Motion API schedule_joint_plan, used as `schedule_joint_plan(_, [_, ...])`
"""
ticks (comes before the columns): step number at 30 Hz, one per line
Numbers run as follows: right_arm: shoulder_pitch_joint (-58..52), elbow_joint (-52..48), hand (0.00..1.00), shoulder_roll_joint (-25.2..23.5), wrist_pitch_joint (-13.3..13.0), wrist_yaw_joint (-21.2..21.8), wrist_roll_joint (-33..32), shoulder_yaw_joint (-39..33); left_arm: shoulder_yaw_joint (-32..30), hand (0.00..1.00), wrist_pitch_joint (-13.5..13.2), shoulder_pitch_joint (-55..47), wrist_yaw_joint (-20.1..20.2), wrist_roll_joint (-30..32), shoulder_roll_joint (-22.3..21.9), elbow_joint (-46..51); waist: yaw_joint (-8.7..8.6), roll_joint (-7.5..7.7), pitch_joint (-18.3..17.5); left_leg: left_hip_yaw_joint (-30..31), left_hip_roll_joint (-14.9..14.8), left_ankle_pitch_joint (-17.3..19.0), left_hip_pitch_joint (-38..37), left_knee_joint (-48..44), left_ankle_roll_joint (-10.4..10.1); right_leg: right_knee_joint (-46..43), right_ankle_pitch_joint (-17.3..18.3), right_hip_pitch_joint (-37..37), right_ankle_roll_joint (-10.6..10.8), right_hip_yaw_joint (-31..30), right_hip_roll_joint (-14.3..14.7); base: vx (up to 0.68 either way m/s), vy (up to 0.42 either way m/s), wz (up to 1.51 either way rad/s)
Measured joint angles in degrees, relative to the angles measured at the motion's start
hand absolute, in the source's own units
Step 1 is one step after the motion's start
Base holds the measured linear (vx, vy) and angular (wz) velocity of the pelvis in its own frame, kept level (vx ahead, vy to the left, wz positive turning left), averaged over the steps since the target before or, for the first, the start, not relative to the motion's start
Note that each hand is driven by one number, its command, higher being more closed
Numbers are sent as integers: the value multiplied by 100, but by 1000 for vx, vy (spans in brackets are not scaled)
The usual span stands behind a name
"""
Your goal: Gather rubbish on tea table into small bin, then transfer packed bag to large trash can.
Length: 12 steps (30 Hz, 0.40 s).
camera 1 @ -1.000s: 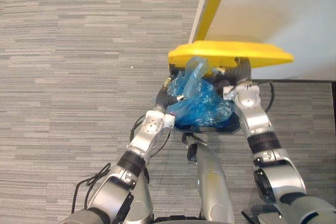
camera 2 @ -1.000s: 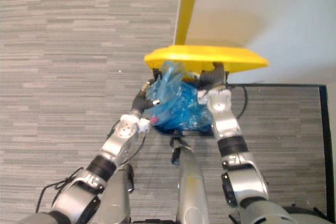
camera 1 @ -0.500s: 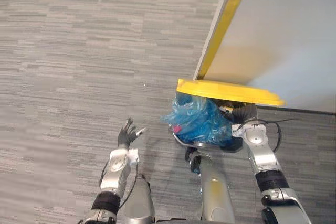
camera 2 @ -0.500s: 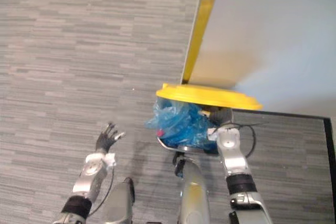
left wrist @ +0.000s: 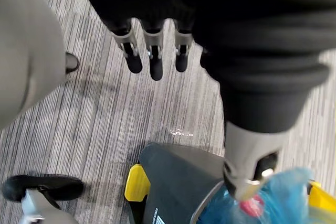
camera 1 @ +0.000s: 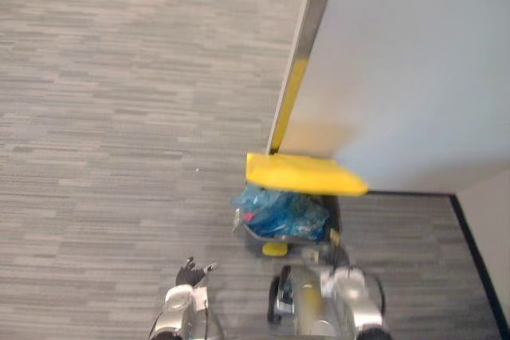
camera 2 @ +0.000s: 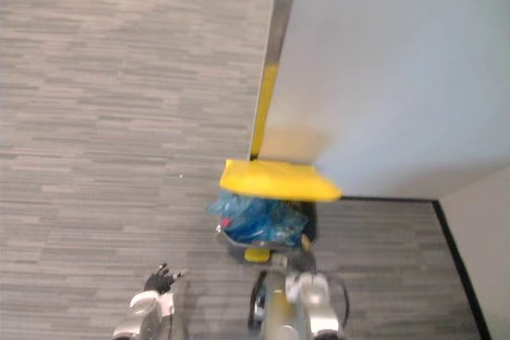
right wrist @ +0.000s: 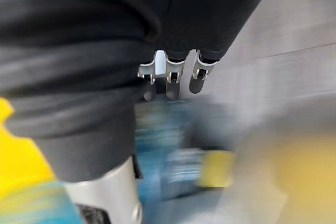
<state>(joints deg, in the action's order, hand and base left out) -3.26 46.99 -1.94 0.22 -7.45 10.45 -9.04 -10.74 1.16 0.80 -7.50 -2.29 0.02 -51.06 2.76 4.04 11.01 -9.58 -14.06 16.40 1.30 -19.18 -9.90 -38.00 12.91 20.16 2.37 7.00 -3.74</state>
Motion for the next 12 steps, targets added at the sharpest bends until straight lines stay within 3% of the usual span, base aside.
schedule_joint_plan(1, [103, 209, 0, 92, 30, -43, 91, -245, -266, 0, 43, 56, 3, 9, -164, -125, 67, -110, -116, -248, -160, -244, 21, 302, 183, 268, 279, -216, -304, 160, 10, -39, -88, -83])
schedule_joint_plan(2, [97, 355, 0, 69, 36, -85, 90, -376, -369, 0, 78, 138, -9, 21, -220, -211, -45, 9, -163, -339, 48, -372, -41, 358, -43, 261, 698, -473, -164, 255, -279, 0, -109, -70])
schedule_joint_plan(3, [115, 560, 0, 126, 87, -83, 14, -525, -361, 0, 106, 245, -11, 75, -249, -309, -69, -95, -139, -419, 10, -497, -165, 491, -82, 470, 547, -572, -205, 201, -134, -31, -112, -25])
schedule_joint_plan(4, [55, 596, 0, 152, 125, -116, 39, -659, -366, 0, 105, 183, -4, 103, -326, -356, -77, -163, -226, -531, -27, -623, -238, 590, 42, 818, 375, -792, -295, 193, -52, -101, -68, -34])
schedule_joint_plan(5, [-4, 680, 0, 195, 153, -151, 40, -706, -351, 0, 97, 155, 0, 103, -328, -454, -81, -151, -381, -538, 58, -698, -242, 681, 147, 1044, 273, -876, -296, 195, -36, -123, -33, -20])
schedule_joint_plan(7, [-33, 804, 0, 195, 154, -170, 20, -921, -429, 0, 88, 116, -9, 101, -333, -475, -88, -193, -493, -556, 119, -712, -276, 800, 171, 1241, 169, -960, -296, 199, 22, -84, 3, -5])
schedule_joint_plan(12, [-4, 961, 0, 229, 211, -165, -163, -1232, -760, 0, 84, -31, -13, 100, -294, -593, -94, -264, -591, -556, 296, -885, -365, 1286, 255, 1772, -196, -1072, -72, 97, 35, -103, 63, -1])
